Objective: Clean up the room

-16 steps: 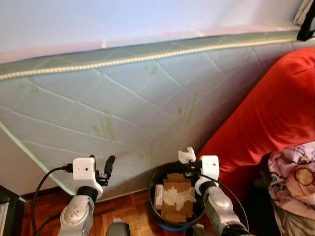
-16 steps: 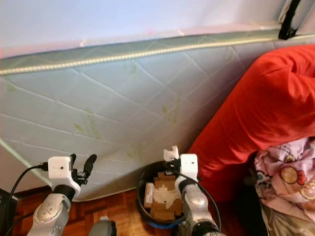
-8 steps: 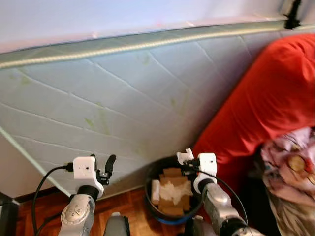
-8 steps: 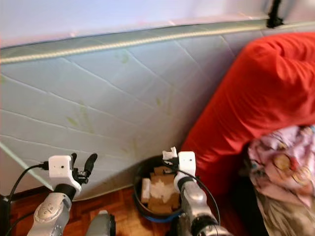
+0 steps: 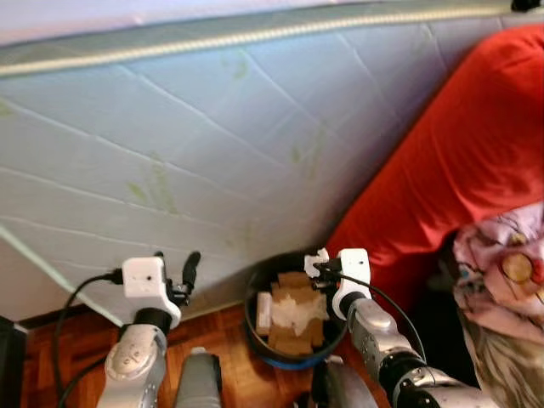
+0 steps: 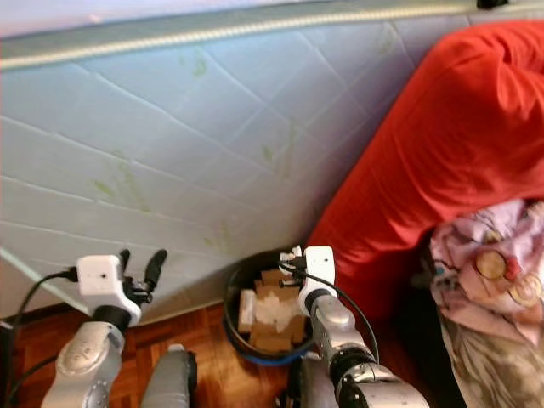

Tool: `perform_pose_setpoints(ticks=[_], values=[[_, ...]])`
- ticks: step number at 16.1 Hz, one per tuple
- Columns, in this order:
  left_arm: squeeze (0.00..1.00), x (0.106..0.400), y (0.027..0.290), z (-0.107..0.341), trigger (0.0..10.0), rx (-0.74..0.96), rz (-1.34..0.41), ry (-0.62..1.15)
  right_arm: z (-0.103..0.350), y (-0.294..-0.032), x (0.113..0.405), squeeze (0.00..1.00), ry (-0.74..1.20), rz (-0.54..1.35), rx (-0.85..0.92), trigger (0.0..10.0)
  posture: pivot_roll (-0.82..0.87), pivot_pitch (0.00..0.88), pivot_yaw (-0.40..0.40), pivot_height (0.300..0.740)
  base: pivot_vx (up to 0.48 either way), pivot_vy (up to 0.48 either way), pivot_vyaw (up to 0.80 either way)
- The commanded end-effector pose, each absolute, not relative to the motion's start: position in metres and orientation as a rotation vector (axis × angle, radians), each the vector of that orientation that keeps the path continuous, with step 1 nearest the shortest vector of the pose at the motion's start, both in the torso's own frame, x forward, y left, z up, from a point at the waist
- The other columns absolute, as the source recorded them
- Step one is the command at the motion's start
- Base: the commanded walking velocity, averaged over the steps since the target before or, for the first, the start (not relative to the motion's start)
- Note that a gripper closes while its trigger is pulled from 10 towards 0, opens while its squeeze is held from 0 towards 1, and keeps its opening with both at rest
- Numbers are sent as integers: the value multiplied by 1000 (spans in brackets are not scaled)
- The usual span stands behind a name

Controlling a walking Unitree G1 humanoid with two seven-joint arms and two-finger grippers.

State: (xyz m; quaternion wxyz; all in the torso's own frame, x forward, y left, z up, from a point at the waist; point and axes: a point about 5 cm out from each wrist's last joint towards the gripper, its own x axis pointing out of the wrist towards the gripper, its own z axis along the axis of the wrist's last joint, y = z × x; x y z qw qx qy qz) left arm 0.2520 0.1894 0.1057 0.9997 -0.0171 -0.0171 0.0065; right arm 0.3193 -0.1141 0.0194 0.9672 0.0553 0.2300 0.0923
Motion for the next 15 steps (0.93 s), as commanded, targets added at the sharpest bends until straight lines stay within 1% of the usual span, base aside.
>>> perform_pose_setpoints(ticks=[1, 5, 8, 11, 15], values=[[0, 246, 190, 104, 10000, -47, 23, -14, 20, -113, 321, 0, 487, 187, 106, 10000, 228, 290, -77, 640, 0, 0, 0], [0, 238, 189, 118, 10000, -45, 47, -38, 25, -115, 327, 0, 510, 163, 137, 10000, 263, 359, -91, 640, 0, 0, 0], [0, 233, 188, 130, 10000, -59, 72, -52, 32, -113, 334, 0, 515, 181, 94, 10000, 273, 393, -101, 640, 0, 0, 0], [0, 227, 190, 132, 10000, -61, 83, -42, 32, -117, 335, 0, 533, 144, 106, 10000, 280, 408, -105, 640, 0, 0, 0], [0, 223, 190, 132, 10000, -55, 93, -17, 27, -114, 331, 0, 559, 189, 91, 10000, 284, 419, -108, 640, 0, 0, 0]])
